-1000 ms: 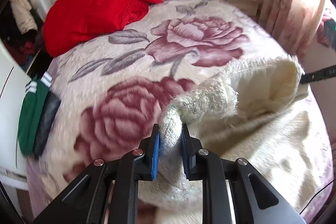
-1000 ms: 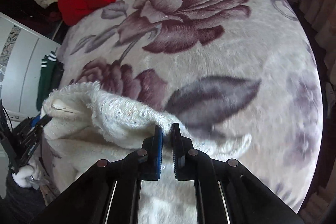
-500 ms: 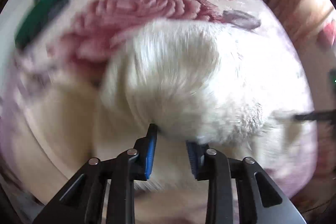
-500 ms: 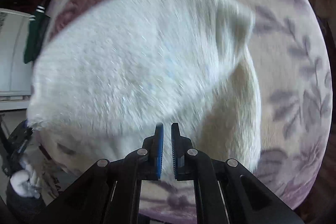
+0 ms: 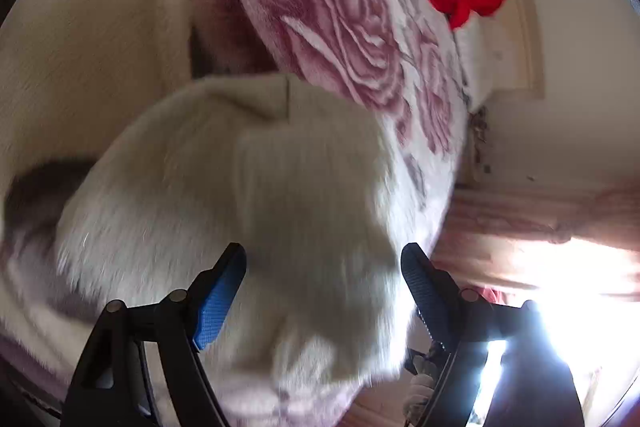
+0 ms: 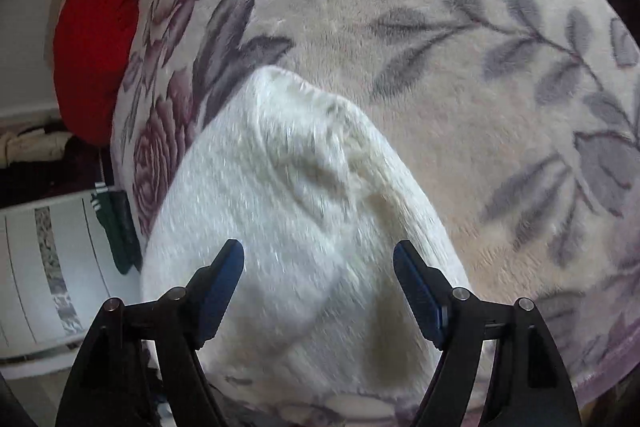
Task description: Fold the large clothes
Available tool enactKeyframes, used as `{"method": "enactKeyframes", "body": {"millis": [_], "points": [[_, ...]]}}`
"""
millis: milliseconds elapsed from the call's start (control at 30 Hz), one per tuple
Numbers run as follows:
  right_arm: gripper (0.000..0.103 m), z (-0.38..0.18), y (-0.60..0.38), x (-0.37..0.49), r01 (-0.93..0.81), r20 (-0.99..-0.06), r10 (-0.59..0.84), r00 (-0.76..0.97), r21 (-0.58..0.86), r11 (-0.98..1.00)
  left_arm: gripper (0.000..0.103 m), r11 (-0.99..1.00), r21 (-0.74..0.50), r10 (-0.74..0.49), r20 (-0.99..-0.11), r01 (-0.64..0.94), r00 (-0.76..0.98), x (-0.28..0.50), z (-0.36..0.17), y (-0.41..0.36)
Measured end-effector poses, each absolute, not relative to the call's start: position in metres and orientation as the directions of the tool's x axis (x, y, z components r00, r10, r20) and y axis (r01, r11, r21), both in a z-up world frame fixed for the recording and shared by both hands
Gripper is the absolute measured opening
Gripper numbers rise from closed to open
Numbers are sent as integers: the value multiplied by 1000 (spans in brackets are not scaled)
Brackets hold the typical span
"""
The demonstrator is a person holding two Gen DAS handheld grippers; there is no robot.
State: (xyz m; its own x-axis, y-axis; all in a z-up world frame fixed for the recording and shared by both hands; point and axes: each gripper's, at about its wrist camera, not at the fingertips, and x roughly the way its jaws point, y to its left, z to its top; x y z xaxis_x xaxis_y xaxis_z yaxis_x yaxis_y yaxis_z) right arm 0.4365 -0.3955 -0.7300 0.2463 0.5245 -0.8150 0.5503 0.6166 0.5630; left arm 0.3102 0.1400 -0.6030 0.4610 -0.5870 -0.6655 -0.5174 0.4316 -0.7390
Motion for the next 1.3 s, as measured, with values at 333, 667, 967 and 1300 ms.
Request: {"method": "enactKeyframes", "body": {"millis": [333, 667, 967, 1300], "points": [[10, -707, -370, 435, 557, -738, 555, 384, 665, 498, 17, 753, -551, -362, -803, -360, 473, 407, -586, 164], [10, -755, -375, 409, 673, -829, 447, 337, 544, 502, 17, 826, -470, -367, -867, -310, 337, 380, -640, 167], [39, -751, -374, 447, 641, -872, 424, 244, 473, 605, 36, 837, -452, -372, -883, -307, 286, 352, -596, 185], [66, -778, -354, 394, 699, -679, 650, 341, 645, 307, 20, 649, -636, -524, -772, -419, 360, 354, -635, 163]]}}
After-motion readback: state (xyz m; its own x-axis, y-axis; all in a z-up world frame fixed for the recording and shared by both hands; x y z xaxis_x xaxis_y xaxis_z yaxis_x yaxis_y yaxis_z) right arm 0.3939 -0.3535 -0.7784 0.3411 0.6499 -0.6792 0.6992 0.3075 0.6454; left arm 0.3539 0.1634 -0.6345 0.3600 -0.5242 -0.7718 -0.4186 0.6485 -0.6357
